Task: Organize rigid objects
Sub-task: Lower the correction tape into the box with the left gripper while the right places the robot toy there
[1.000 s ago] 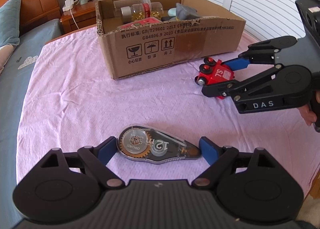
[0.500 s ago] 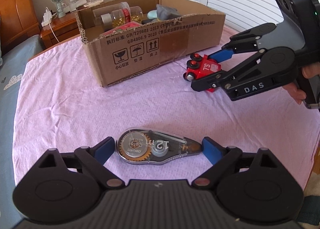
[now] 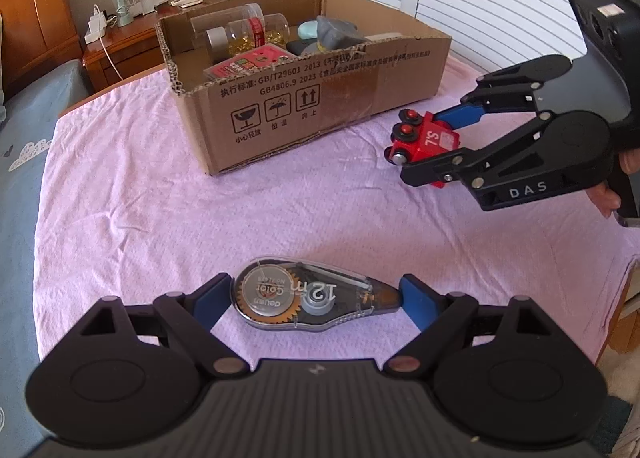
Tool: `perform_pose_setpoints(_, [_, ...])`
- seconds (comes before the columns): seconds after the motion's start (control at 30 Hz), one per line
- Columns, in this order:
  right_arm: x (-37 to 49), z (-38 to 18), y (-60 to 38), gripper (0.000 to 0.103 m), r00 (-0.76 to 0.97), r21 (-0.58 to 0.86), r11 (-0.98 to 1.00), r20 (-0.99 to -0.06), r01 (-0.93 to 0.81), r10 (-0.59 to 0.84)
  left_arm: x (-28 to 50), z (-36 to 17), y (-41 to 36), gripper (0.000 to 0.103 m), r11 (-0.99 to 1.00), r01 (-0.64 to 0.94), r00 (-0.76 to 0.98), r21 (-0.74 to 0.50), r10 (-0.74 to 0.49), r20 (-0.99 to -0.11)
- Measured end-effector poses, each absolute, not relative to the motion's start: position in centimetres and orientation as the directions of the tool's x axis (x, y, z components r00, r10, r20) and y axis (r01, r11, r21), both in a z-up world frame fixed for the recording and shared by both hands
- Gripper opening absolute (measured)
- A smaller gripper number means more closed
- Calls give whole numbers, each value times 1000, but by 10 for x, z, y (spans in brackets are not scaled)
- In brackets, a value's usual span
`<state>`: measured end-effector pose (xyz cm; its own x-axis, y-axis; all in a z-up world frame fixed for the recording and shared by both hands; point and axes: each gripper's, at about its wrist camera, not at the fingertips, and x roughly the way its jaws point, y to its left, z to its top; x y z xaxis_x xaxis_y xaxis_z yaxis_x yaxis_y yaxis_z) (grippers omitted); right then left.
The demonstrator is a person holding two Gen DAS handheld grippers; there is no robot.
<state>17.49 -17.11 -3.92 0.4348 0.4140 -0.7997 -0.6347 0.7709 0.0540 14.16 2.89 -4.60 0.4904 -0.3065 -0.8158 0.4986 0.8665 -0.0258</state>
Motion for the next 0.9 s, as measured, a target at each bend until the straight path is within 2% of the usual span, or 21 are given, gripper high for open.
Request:
perform_pose_setpoints(0.3, [166, 6, -188, 56, 476, 37, 763, -761, -646, 440, 151, -1, 30, 89, 868, 495, 510, -42, -330, -794])
perform_pose_setpoints(0.57, [187, 42, -199, 56, 558, -18, 788, -716, -616, 419, 210, 40, 8, 89, 879, 476, 610, 10, -322, -724])
perform_pose_setpoints(0.73, [213, 45, -207, 56, 582, -11, 823, -712, -568, 392, 263, 34, -8, 89, 902, 430, 633, 17, -288, -719])
perform_pose_setpoints(0.9, [233, 38, -215, 56, 579, 11, 846, -724, -534, 375, 302, 11, -16, 89, 931, 366, 611, 5, -236, -756])
